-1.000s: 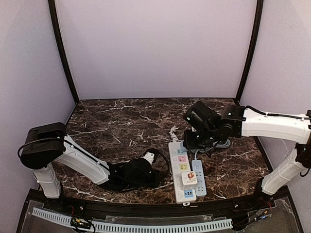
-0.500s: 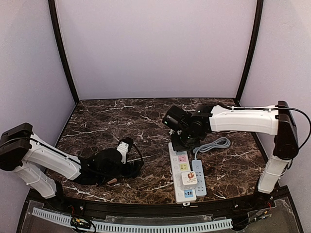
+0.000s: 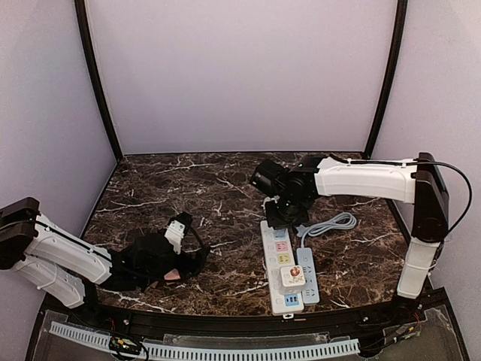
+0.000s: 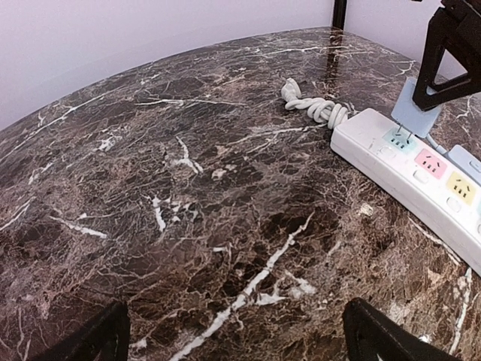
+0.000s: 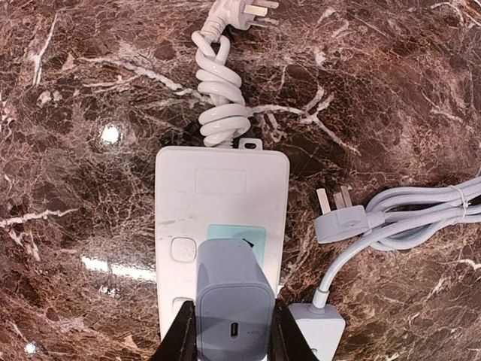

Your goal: Insert the plug

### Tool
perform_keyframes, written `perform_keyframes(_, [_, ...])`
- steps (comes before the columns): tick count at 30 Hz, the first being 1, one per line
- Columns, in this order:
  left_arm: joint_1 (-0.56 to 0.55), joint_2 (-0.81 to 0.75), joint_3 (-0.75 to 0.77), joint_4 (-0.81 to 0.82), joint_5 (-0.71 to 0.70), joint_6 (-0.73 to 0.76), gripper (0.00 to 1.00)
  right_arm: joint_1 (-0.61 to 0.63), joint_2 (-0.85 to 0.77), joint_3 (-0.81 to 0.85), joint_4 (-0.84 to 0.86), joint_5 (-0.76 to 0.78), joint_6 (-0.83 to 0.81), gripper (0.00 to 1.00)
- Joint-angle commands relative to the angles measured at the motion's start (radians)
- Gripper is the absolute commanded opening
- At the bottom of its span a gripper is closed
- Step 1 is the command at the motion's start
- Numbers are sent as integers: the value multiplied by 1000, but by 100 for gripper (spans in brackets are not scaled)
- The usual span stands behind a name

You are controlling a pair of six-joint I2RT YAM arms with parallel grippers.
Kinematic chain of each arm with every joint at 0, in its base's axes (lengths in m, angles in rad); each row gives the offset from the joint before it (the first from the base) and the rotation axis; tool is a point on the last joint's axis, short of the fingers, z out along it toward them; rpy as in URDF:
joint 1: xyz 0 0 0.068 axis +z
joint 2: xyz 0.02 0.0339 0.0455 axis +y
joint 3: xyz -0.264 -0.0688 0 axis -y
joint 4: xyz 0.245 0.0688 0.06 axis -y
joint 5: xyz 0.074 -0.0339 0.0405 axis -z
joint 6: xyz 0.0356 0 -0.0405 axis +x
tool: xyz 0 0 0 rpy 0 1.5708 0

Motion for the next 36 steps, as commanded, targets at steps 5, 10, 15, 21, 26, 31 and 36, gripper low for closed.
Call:
perform_keyframes(5, [6,-10,-36,97,-41,56,99,-21,57,44,-25,-5,-11,0])
perform_keyframes(10, [6,-15,-42,90,-57,52,99,-24,70,51,-26,-4,-10,0])
perform_keyframes(15, [6,-27,-48,85,-61,47,99,-25,81,56,-33,0,-9,0])
perform_keyframes(21, [6,-42,-61,82,-71,41,99,-28,88,54,-35,4,-8,0])
perform_keyframes(26, [6,-44,-62,79,-75,40,99,-29,103,59,-38,2,-8,0])
perform_keyframes(31, [6,-47,-64,80,-75,40,99,-28,124,65,-46,10,1,0])
perform_keyframes(36, [5,-55,-67,80,-73,40,99,-28,152,70,-52,5,5,0])
